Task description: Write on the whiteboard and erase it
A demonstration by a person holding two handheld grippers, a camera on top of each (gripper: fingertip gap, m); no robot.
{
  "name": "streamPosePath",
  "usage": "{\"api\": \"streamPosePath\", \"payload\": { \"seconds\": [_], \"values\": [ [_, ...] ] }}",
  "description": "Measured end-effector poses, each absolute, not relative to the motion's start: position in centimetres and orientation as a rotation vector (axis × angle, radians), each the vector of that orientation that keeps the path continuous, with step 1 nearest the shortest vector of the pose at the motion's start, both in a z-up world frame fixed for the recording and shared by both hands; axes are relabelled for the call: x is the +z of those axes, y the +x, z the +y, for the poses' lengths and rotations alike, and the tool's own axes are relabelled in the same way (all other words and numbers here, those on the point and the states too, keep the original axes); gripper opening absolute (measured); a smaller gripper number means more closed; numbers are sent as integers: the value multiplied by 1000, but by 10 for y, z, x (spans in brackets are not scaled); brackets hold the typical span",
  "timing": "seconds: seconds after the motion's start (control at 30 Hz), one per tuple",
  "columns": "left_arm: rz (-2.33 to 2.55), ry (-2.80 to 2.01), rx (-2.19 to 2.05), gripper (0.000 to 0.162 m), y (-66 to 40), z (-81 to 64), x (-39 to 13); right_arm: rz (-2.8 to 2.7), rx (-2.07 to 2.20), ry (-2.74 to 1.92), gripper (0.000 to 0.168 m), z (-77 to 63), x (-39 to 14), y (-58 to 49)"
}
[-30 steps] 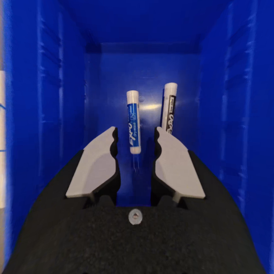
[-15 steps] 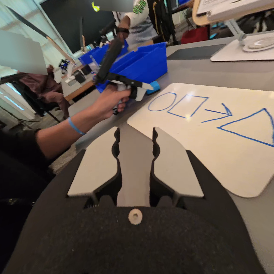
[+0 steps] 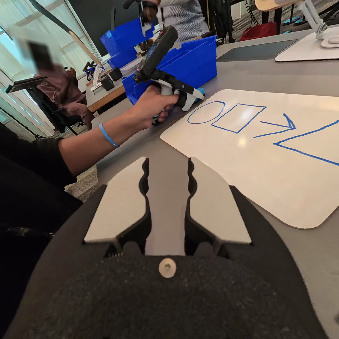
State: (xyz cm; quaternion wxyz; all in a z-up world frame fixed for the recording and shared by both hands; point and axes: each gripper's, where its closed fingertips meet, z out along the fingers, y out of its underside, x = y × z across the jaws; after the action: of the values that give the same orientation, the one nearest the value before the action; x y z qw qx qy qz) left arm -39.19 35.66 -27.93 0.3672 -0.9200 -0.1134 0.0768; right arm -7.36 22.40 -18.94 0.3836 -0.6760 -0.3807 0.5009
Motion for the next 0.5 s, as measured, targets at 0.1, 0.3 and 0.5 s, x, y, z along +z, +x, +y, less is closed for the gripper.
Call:
{"api": "streamPosePath", "payload": {
  "seconds": [0.1, 0.3, 0.5],
  "values": [
    [-238, -2364, 167, 60, -380, 359, -273, -972, 1263, -1725, 40, 225, -191, -73],
    [225, -2276, -193, 60, -288, 366, -237, -941, 1266, -1744, 39, 233, -193, -71],
    [670, -2301, -306, 60, -230, 343, -254, -956, 1224, -1791, 39, 238, -203, -72]
  ]
}}
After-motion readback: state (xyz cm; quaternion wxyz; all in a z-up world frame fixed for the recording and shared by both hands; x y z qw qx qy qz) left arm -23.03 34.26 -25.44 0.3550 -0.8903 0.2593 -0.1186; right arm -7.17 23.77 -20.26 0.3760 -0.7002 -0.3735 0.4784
